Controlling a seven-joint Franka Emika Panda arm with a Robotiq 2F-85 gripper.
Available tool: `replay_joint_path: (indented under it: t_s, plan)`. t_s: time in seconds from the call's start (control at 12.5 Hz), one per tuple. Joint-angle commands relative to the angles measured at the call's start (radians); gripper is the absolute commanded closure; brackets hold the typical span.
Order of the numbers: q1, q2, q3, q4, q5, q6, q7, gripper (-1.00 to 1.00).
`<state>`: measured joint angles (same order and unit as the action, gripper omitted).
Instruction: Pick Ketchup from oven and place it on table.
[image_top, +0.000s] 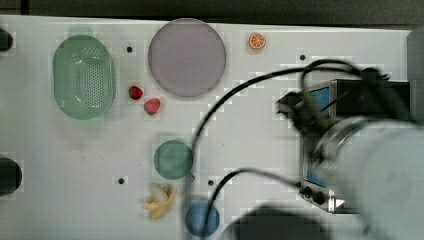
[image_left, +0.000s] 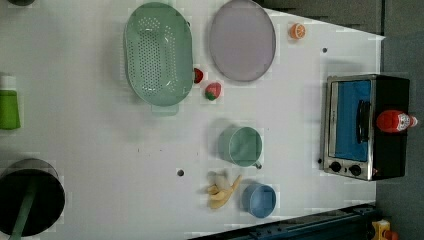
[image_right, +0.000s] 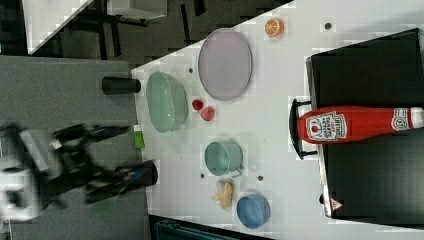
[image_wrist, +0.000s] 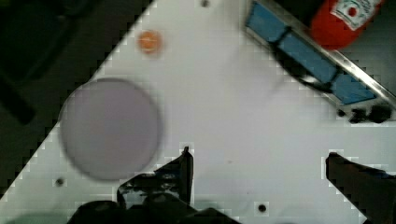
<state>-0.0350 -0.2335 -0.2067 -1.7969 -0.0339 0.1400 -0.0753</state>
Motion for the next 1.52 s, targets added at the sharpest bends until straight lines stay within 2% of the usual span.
replay_joint_path:
  t_s: [0.08, 0.64, 0.8, 1.12, 1.52]
  plan:
    - [-0.054, 0.101, -0.108, -0.042, 0.003, 0.062, -0.017, -1.0]
    - [-0.062, 0.34, -0.312, -0.042, 0.018, 0.351, -0.017, -1.0]
    - [-0.07, 0.404, -0.344, -0.042, 0.074, 0.427, -0.017, -1.0]
    - [-0.093, 0.499, -0.369, -0.043, 0.223, 0.436, -0.017, -1.0]
    - [-0.107, 0.566, -0.369, -0.046, 0.295, 0.455, -0.017, -1.0]
